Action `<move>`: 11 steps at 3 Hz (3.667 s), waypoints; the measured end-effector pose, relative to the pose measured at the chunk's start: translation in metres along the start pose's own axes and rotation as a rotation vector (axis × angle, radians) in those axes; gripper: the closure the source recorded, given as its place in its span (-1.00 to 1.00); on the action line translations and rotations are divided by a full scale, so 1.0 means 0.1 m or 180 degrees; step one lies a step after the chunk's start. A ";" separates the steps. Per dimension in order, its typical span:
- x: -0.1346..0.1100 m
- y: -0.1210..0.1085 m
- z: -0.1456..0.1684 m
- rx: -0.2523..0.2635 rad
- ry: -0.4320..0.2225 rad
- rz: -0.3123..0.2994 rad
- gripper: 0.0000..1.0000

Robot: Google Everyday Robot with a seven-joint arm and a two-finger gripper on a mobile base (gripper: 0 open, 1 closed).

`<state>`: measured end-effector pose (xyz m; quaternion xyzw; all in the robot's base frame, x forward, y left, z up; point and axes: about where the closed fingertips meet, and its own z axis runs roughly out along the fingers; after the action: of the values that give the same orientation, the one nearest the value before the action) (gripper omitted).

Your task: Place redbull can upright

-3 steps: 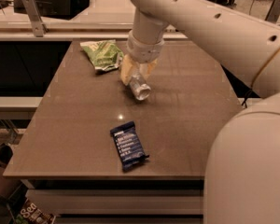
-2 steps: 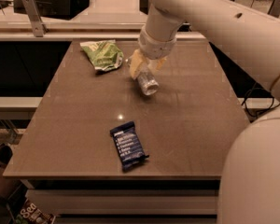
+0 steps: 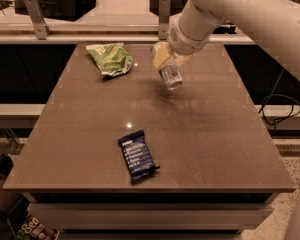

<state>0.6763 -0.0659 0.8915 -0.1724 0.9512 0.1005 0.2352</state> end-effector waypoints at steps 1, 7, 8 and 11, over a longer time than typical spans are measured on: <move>-0.09 -0.15 -0.16 0.0041 -0.0396 -0.0038 1.00; -0.45 0.22 -0.75 -0.0379 -0.2159 -0.0725 1.00; -0.37 0.40 -0.74 -0.0512 -0.2360 -0.0885 1.00; -0.46 0.56 -0.32 -0.0782 -0.2685 -0.1115 1.00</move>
Offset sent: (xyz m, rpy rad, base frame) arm 0.0120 -0.0471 0.0584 0.0901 -0.3625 -0.0189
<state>0.6803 -0.0103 0.9480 -0.3010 0.7103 0.2324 0.5924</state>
